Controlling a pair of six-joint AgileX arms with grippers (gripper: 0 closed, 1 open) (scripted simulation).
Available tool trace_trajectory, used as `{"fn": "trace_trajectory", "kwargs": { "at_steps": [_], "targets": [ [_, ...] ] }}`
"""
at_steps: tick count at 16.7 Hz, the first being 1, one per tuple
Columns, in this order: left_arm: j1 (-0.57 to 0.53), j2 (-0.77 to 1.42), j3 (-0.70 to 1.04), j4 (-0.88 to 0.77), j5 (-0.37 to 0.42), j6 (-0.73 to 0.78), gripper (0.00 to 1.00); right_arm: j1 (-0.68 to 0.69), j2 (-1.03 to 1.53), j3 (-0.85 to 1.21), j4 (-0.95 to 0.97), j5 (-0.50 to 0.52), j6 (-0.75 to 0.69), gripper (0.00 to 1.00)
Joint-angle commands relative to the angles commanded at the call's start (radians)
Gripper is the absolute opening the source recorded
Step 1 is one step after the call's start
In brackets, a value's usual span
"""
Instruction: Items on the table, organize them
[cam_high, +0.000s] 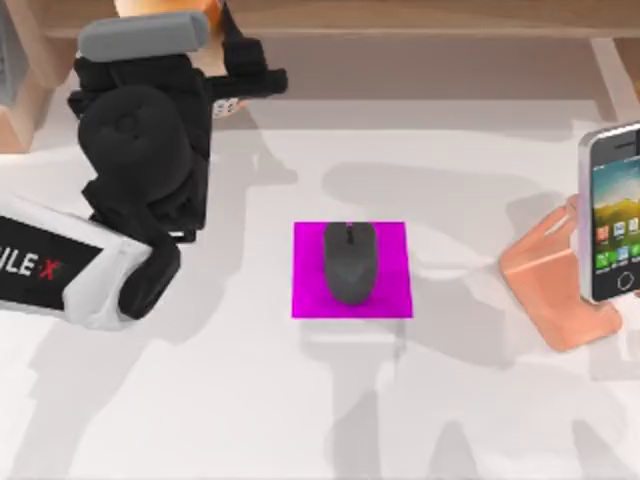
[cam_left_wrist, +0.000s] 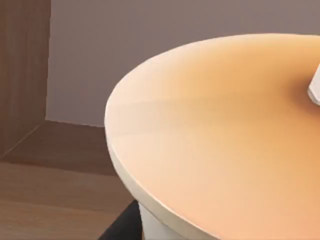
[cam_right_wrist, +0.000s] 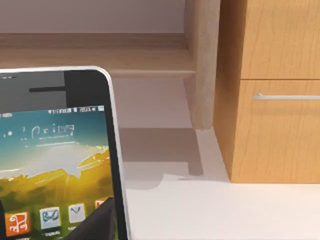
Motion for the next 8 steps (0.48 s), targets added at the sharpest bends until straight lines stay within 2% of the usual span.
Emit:
{"fn": "trace_trajectory", "kwargs": {
  "at_steps": [8],
  "targets": [
    [0.104, 0.026, 0.358, -0.374, 0.106, 0.018, 0.0, 0.0, 0.0, 0.0, 0.0, 0.0, 0.0, 1.0]
  ]
}}
